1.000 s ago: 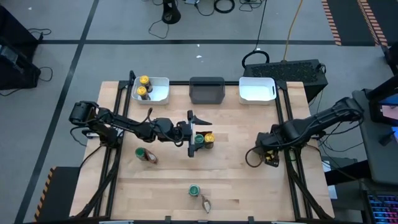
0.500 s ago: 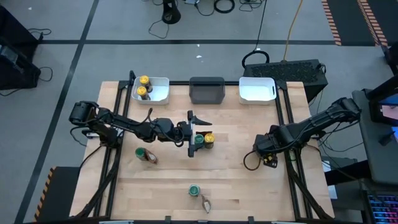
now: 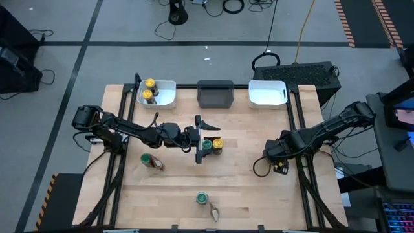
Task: Sort spices by type
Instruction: Put the right yellow seasoning bottle into the left white bin
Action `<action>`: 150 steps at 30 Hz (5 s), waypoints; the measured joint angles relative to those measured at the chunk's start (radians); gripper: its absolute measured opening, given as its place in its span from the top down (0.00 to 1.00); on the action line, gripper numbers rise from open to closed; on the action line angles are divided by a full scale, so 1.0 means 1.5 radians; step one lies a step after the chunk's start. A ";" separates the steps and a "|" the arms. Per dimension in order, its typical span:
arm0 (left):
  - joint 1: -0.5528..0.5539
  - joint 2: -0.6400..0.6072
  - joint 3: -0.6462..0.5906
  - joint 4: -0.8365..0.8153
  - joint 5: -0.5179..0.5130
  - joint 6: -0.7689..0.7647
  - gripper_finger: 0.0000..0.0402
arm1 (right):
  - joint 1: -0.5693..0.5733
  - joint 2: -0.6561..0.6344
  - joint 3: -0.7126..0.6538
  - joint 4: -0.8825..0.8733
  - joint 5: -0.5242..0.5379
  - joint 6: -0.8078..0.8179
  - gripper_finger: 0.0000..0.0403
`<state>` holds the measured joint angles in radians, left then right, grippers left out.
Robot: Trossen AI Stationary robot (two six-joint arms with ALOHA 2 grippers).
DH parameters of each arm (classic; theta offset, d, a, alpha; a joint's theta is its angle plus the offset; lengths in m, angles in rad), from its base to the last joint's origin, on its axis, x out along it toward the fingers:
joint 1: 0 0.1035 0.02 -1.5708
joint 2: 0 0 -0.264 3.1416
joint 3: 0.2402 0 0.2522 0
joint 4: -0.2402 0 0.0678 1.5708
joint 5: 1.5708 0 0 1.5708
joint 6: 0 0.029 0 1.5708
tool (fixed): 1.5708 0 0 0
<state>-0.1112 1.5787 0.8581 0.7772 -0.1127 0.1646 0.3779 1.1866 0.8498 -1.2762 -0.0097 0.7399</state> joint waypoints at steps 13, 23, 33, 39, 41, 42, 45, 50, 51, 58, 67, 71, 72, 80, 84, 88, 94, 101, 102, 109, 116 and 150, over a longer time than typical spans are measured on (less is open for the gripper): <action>0.000 0.000 0.000 0.000 0.000 0.000 0.11 | 0.000 0.000 0.001 0.000 -0.079 0.002 0.50; 0.000 0.000 0.000 0.000 0.000 0.000 0.11 | 0.000 0.000 0.061 0.000 -0.085 -0.015 0.50; 0.000 0.000 0.000 0.000 0.000 0.000 0.11 | 0.000 0.000 0.186 -0.012 -0.081 -0.022 0.50; 0.000 -0.002 0.000 -0.013 0.000 0.000 0.11 | -0.010 0.000 0.247 -0.004 -0.040 -0.086 0.50; 0.000 -0.012 0.000 -0.036 -0.004 -0.002 0.11 | -0.022 0.000 0.264 -0.002 -0.018 -0.121 0.50; 0.000 -0.022 0.000 -0.054 -0.016 -0.008 0.11 | -0.029 0.001 0.272 0.001 -0.008 -0.141 0.50; 0.000 -0.058 0.000 -0.113 -0.060 -0.035 0.11 | -0.057 0.002 0.290 0.021 0.012 -0.208 0.50; -0.002 -0.126 0.000 -0.229 -0.105 -0.054 0.11 | -0.121 0.002 0.298 0.093 0.011 -0.328 0.50; -0.002 -0.142 0.000 -0.252 -0.114 -0.054 0.11 | -0.137 0.002 0.298 0.110 0.010 -0.354 0.50; -0.002 -0.245 0.000 -0.410 -0.178 -0.072 0.11 | -0.248 0.025 0.298 0.245 0.010 -0.516 0.50; 0.000 -0.305 0.000 -0.519 -0.218 -0.087 0.11 | -0.350 0.135 0.372 0.367 0.006 -0.651 0.50; 0.002 -0.312 0.000 -0.551 -0.234 -0.083 0.11 | -0.383 0.219 0.452 0.362 0.004 -0.680 0.50; 0.005 -0.312 0.000 -0.560 -0.236 -0.083 0.11 | -0.390 0.241 0.470 0.360 0.004 -0.689 0.50; 0.023 -0.314 0.000 -0.672 -0.237 -0.124 0.11 | -0.414 0.428 0.646 0.303 0.003 -0.757 0.50; 0.023 -0.314 0.000 -0.704 -0.220 -0.146 0.11 | -0.413 0.508 0.728 0.223 0.003 -0.791 0.50; 0.025 -0.314 0.000 -0.723 -0.209 -0.158 0.11 | -0.413 0.576 0.783 0.146 0.003 -0.821 0.50; 0.025 -0.314 0.000 -0.729 -0.208 -0.161 0.11 | -0.414 0.625 0.795 0.131 0.004 -0.843 0.50; 0.025 -0.314 0.000 -0.730 -0.207 -0.185 0.11 | -0.418 0.640 0.795 0.127 0.007 -0.857 0.50; 0.025 -0.314 0.000 -0.730 -0.207 -0.191 0.11 | -0.419 0.640 0.795 0.126 0.006 -0.857 0.50; 0.026 -0.314 0.000 -0.725 -0.207 -0.195 0.11 | -0.429 0.640 0.784 0.104 -0.031 -0.855 0.50; 0.026 -0.314 0.000 -0.718 -0.207 -0.211 0.11 | -0.432 0.640 0.759 0.151 -0.029 -0.856 0.49; 0.026 -0.314 0.001 -0.716 -0.196 -0.240 0.11 | -0.464 0.556 0.757 0.123 -0.032 -0.874 0.35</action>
<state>-0.0719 1.1084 0.8589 -0.2966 -0.4060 -0.1947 -0.3188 2.0204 1.9858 -1.0921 -0.0579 -0.5710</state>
